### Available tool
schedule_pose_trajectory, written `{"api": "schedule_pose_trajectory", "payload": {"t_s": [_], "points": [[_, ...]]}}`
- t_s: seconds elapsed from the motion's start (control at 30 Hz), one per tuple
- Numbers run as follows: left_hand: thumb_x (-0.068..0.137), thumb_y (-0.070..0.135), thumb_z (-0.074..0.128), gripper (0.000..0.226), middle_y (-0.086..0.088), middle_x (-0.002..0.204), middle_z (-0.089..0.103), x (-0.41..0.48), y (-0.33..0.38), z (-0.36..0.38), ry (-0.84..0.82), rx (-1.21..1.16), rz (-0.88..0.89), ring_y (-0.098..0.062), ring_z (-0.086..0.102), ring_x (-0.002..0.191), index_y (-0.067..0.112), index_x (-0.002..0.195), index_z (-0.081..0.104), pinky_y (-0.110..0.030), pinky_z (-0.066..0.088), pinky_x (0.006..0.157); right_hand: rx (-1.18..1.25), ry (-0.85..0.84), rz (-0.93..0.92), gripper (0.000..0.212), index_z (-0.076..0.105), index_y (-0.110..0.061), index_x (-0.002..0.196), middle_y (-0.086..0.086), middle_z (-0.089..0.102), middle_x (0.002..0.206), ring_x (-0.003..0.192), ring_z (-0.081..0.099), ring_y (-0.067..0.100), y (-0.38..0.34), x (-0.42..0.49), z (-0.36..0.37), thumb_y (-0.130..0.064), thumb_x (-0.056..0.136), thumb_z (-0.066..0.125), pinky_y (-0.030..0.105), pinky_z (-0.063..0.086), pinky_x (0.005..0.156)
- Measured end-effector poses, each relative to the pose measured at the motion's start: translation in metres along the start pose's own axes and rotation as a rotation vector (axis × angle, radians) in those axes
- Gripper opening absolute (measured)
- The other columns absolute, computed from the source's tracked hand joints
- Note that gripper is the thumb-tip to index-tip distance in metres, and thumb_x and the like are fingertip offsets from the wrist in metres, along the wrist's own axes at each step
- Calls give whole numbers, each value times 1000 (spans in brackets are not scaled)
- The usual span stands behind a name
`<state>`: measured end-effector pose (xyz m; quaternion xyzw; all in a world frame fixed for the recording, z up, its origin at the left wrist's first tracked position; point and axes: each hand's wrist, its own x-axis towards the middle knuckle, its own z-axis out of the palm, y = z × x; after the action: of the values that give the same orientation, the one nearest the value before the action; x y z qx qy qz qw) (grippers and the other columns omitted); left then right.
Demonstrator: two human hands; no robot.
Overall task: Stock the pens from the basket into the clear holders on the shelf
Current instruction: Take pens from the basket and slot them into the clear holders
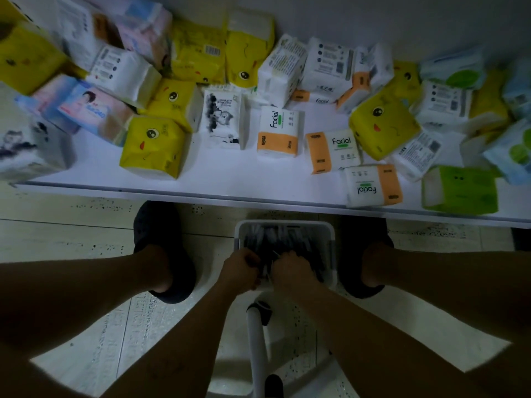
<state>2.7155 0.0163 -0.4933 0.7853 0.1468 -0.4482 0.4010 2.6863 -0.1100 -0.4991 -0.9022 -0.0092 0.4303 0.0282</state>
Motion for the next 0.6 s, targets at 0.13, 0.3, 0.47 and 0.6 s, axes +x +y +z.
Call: {"api": "schedule_pose_trajectory", "payload": {"t_s": [0.13, 0.3, 0.47, 0.6], "points": [[96, 15, 51, 18, -17, 102, 63, -14, 11, -3, -43, -108, 56, -30, 65, 83, 20, 114, 47, -36, 57, 67, 234, 199, 41, 21, 64, -8, 108, 10, 65, 111, 102, 61, 27, 7, -4, -13, -20, 95, 51, 35, 50, 85], [94, 4, 43, 42, -17, 112, 58, -23, 17, -9, -51, -50, 30, -28, 59, 89, 14, 134, 37, -31, 53, 63, 516, 402, 127, 20, 55, -12, 100, 7, 62, 93, 88, 61, 24, 23, -25, -34, -30, 93, 59, 30, 46, 69], [102, 30, 34, 41, -20, 102, 61, -44, 32, -17, 11, -50, -12, -23, 60, 82, 2, 129, 48, -23, 40, 59, 1065, 339, 253, 21, 50, -14, 81, 0, 49, 69, 68, 52, 19, 39, -41, -35, -27, 95, 57, 37, 53, 66], [102, 35, 37, 36, -14, 95, 61, -63, 41, -24, 39, -124, 66, -21, 58, 76, 7, 111, 57, -25, 42, 56, 1386, 93, 348, 27, 58, -3, 100, 7, 56, 69, 61, 58, 18, 43, -70, -46, -26, 103, 43, 30, 49, 62]]}}
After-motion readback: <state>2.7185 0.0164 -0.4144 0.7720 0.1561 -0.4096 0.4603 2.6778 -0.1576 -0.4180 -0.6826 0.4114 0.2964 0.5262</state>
